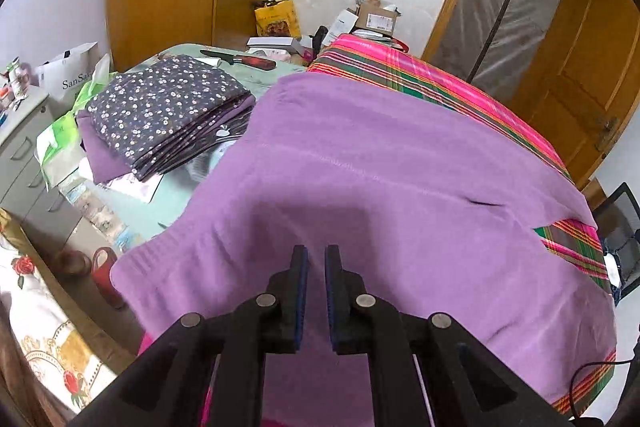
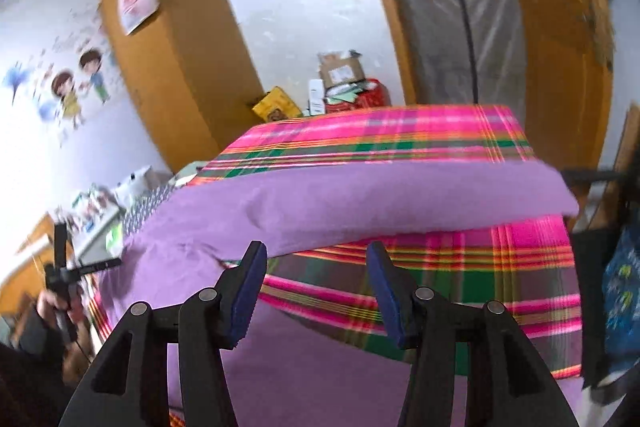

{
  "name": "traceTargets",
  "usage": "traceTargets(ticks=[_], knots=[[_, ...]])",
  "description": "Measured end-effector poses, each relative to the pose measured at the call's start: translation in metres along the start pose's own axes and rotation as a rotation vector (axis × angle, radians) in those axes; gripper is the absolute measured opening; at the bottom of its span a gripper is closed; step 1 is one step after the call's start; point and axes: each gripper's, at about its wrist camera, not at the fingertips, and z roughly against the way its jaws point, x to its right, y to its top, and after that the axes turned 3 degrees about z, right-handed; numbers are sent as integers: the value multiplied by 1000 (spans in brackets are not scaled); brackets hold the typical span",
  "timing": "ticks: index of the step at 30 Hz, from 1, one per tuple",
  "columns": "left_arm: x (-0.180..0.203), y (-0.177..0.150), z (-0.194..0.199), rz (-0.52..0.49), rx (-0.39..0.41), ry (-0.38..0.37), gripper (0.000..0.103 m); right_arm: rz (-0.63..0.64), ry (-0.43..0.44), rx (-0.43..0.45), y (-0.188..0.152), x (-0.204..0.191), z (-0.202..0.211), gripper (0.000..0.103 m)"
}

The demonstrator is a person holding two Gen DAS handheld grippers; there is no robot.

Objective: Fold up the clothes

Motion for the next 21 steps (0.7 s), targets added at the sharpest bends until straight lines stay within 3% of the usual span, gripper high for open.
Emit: traceTargets(ticks=[7, 15, 21], knots=[[-5, -14, 21, -53, 22, -13, 9, 33, -50, 71, 6, -14, 39, 53], [-29, -40, 19, -38, -35, 22, 10, -46, -84, 129, -3, -8, 85, 53], [-33, -45, 27, -33, -22, 23, 10, -53, -18, 66, -24, -27, 61, 53]])
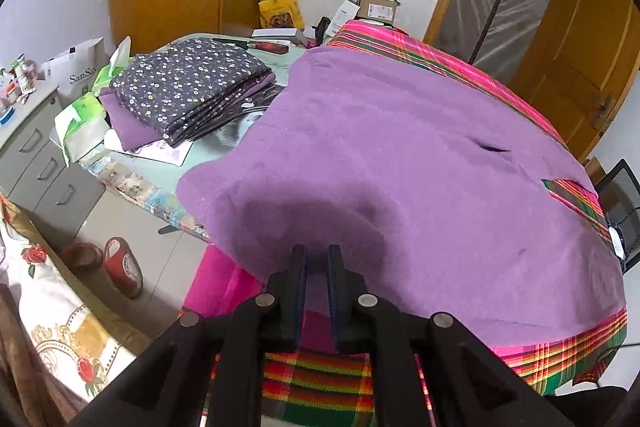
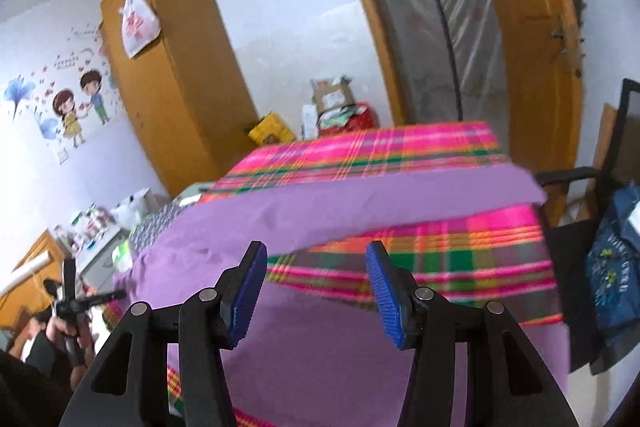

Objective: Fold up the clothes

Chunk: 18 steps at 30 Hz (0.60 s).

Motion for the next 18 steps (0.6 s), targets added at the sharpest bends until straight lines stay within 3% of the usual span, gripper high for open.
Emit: traceTargets(ticks=[3, 9, 18], knots=[[3, 6, 9, 1, 40, -14, 10, 0, 54, -31, -11, -15, -18, 53], [17, 18, 7, 42, 67, -70, 10, 42, 46, -97, -24, -41, -56, 53], [82, 18, -5, -62, 60, -164, 10, 198, -99, -169, -39, -73, -95, 54]])
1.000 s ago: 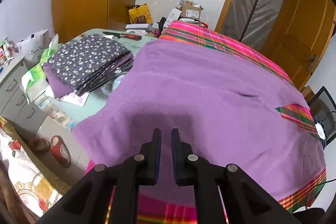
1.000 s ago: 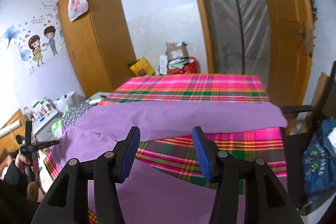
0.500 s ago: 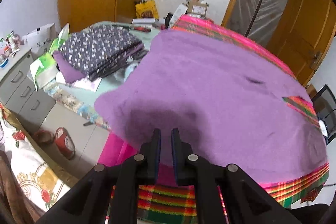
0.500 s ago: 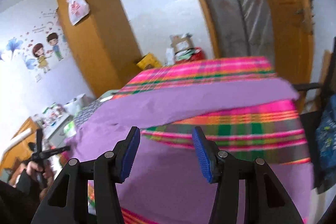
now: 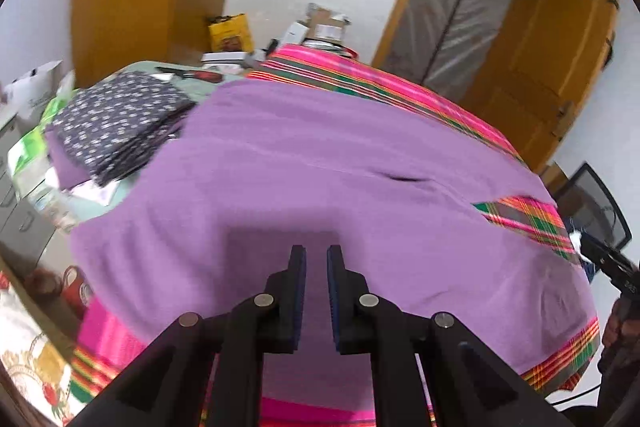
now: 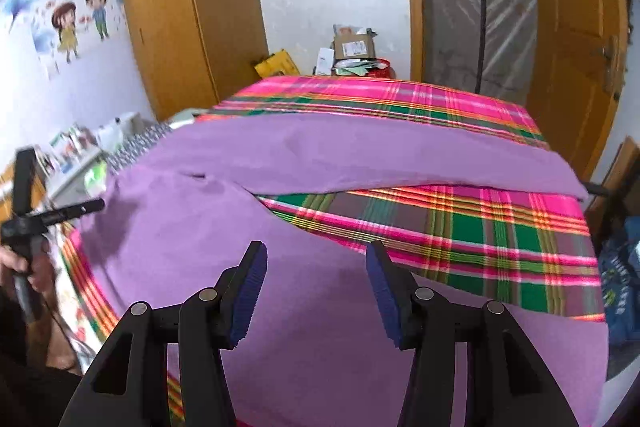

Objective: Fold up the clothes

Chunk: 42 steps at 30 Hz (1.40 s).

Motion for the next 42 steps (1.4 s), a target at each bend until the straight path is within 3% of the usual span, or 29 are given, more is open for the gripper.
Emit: traceTargets(ticks=[6, 12, 19, 24, 36, 42], knots=[[30, -4, -10, -105, 8, -6, 10, -34, -57, -41, -8, 11, -13, 54], [44, -7, -20, -150, -39, -56, 10, -98, -66, -113, -24, 26, -26, 54], [46, -3, -26, -141, -77, -100, 17, -222, -126, -135, -40, 68, -25, 54], [49, 3, -26, -128, -62, -118, 19, -301, -149, -112, -35, 92, -19, 54], [74, 5, -32, -185, -94, -158, 22, -233, -90, -105, -11, 77, -26, 54], [72, 11, -29, -157, -89, -167, 22, -149, -49, -102, 5, 48, -34, 54]])
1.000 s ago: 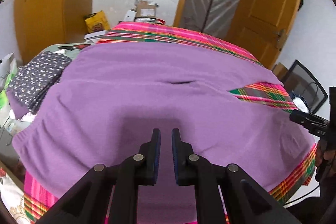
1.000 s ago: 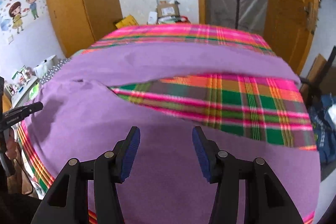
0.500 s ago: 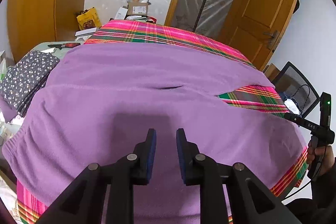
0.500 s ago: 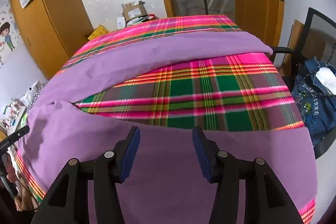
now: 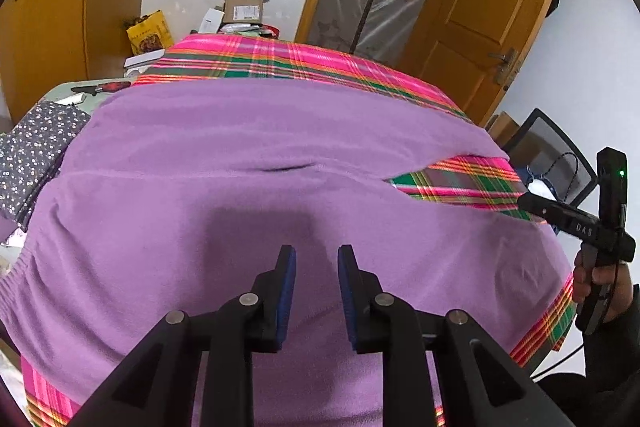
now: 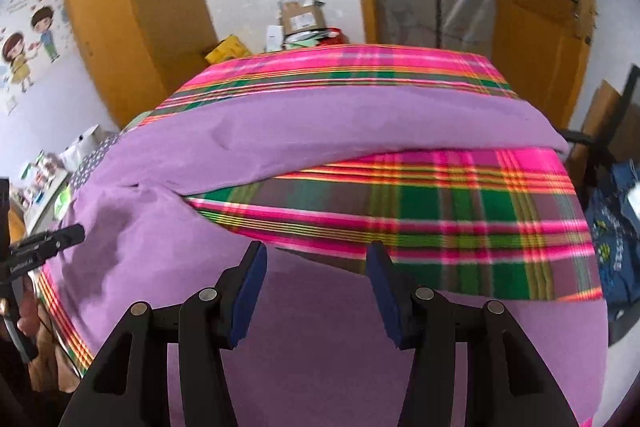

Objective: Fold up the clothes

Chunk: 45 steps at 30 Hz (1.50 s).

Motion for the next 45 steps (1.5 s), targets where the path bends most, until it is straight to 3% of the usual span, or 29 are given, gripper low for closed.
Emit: traceTargets(ticks=[10, 25, 39, 45], knots=[[2, 9, 6, 4, 17, 33, 22, 115, 65, -20, 10, -47, -13, 54], [0, 33, 6, -20, 39, 75, 22, 226, 100, -29, 27, -81, -27, 54], [-19, 78, 8, -97, 42, 189, 22, 371, 149, 6, 62, -108, -41, 54], [-36, 92, 8, -102, 25, 238, 28, 453, 223, 47, 82, -122, -37, 54]])
